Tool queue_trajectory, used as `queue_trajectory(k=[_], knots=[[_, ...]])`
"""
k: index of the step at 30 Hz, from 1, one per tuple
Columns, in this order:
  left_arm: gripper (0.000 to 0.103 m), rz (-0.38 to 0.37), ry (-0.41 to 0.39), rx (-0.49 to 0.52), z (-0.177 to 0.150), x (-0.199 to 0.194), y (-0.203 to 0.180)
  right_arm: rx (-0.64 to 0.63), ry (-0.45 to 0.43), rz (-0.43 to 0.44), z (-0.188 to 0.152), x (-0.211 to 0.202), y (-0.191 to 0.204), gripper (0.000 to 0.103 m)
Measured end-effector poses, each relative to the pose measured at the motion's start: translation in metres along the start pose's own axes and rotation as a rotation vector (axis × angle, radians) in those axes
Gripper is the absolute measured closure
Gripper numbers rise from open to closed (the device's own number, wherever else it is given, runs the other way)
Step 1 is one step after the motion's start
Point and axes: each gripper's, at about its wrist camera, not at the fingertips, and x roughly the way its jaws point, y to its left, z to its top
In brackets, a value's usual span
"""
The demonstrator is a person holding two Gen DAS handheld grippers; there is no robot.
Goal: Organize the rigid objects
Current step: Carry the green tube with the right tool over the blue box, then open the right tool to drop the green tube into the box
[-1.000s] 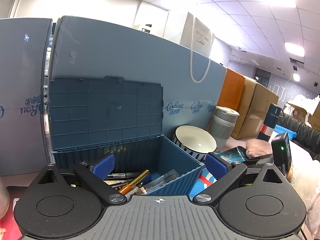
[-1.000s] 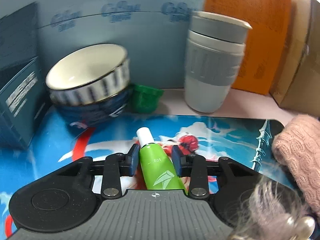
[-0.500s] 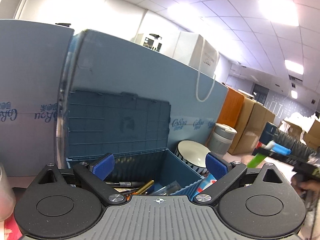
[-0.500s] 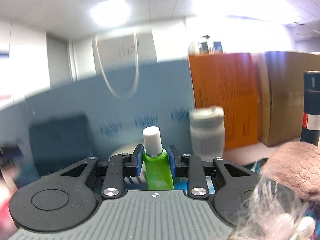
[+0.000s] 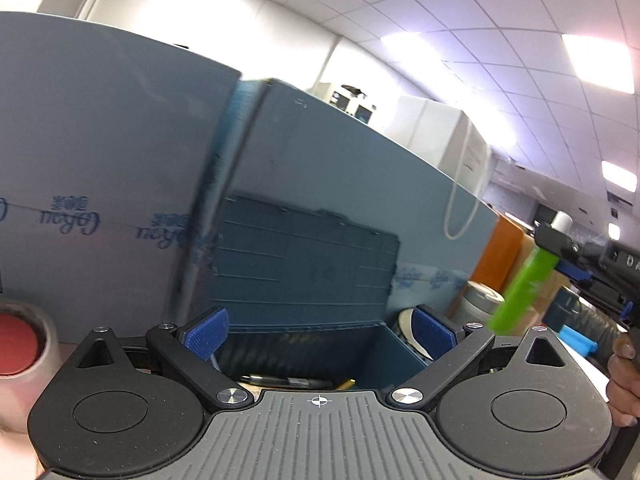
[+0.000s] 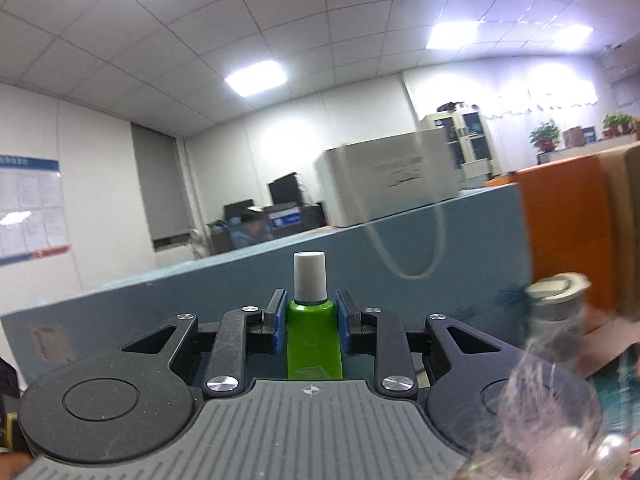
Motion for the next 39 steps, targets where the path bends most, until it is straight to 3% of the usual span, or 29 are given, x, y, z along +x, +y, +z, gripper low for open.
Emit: queue_trajectory(k=[6, 14, 19, 27, 29, 34, 39], knots=[[0.003, 0.049, -0.007, -0.045, 0.002, 0.000, 0.019, 0.053, 0.041, 0.059, -0.029, 0.046, 0.029, 0.079], [0.003, 0.086, 0.003, -0.094, 0.002, 0.003, 0.032, 0.316, 0.250, 0.164, -0.085, 0.095, 0.022, 0.079], [0.003, 0.097, 0.020, -0.080, 0.001, 0.009, 0.029, 0.355, 0.327, 0.107, -0.100, 0.104, 0.008, 0.079], [0.003, 0.099, 0.018, -0.064, 0.001, 0.012, 0.023, 0.173, 0.324, -0.048, -0.102, 0.097, 0.017, 0.076], [0.003, 0.104, 0.003, -0.080, 0.001, 0.010, 0.023, 0.147, 0.322, -0.070, -0.103, 0.097, 0.018, 0.073], [0.003, 0.156, -0.039, -0.035, 0.003, 0.006, 0.006, 0.130, 0.285, -0.101, -0.102, 0.083, 0.015, 0.031], [0.003, 0.180, -0.113, -0.036, 0.005, -0.006, -0.012, 0.129, 0.236, -0.145, -0.098, 0.061, 0.009, 0.019]])
